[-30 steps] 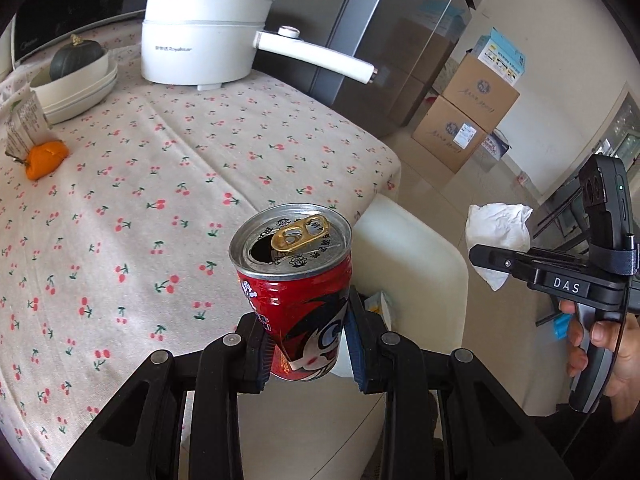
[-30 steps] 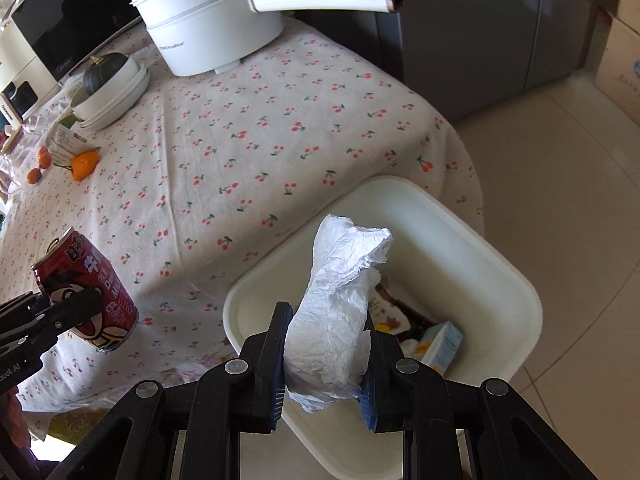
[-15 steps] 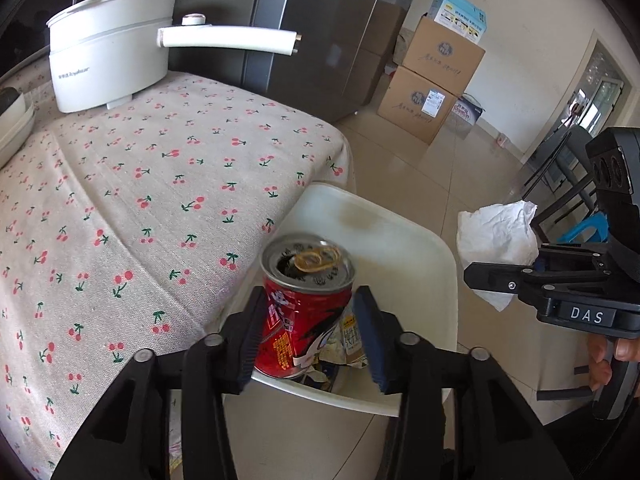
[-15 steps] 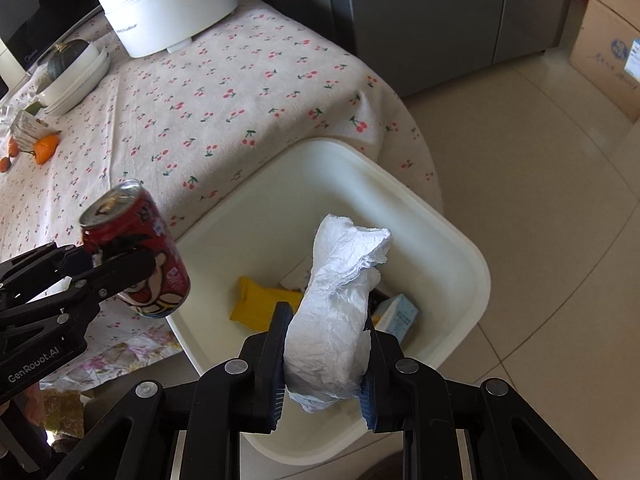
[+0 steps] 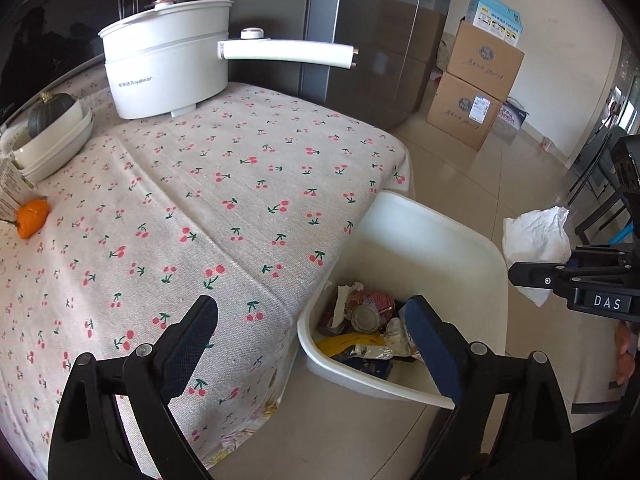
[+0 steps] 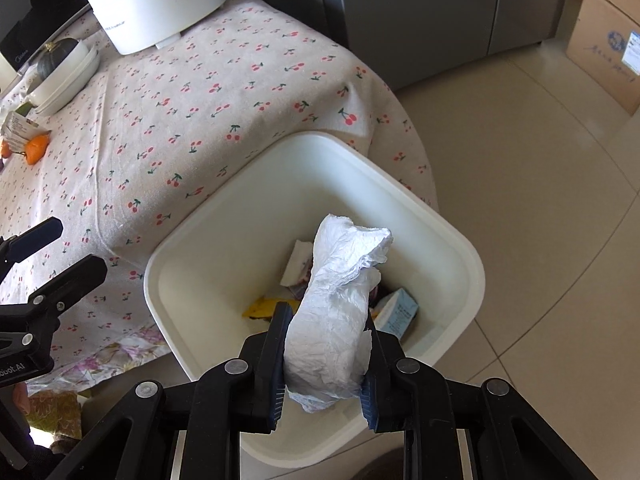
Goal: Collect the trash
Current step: 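Open both tools to drop the can and tissue into the bin, then move both tools back over the table toward the orange peel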
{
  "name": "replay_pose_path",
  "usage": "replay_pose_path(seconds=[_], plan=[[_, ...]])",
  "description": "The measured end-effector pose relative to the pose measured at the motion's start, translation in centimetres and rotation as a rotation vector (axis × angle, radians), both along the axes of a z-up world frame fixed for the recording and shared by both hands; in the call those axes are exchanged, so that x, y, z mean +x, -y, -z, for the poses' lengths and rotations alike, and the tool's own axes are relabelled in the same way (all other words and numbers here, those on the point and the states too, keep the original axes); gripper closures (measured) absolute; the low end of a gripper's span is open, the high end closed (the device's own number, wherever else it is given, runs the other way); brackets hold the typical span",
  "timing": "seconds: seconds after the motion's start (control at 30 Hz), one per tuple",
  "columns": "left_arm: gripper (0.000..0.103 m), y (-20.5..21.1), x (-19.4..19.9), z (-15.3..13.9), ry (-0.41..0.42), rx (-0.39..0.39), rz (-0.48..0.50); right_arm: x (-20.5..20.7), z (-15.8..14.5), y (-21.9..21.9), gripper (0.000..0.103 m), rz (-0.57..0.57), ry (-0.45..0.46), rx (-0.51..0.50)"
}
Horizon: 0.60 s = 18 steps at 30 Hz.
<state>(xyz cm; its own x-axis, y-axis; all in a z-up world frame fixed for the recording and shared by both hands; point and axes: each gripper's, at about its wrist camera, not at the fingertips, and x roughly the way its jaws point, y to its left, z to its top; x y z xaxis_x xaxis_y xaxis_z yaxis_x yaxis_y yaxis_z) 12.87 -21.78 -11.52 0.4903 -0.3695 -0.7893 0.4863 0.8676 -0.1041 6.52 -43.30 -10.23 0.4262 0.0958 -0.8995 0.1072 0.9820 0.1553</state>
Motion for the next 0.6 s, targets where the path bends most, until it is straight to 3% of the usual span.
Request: replay_pose_path(seconds=[0.1,0.17,0.2,0.23,0.6], plan=[[0.005,-0.7,-0.1,-0.2,-0.007,0.011,-0.007,0.2,0.0,-0.4,0.072,-0.008,0.003,0.002],[0.003,-1.2,-0.3,-0.3,-0.011,0.016,-0.005,0.3,-0.1,-0.5,0.048,0.003,0.000,0.019],[0.002,-1.4,-0.4,-0.5,-0.008,0.018,-0.005,0.4,-0.2,-0.4,0.031,0.011,0.004,0.036],[0.002,-1.7,-0.5,-0.6,-0.007,0.020,-0.006,0.3,-0.3,-0.4,0.026,0.018,0.014,0.049],[0.002,-6.1,-0.5,-2.4,-0.005,0.021,-0.079,1.4,-1.5,-2.2,0.022,0.004,0.030,0.043]])
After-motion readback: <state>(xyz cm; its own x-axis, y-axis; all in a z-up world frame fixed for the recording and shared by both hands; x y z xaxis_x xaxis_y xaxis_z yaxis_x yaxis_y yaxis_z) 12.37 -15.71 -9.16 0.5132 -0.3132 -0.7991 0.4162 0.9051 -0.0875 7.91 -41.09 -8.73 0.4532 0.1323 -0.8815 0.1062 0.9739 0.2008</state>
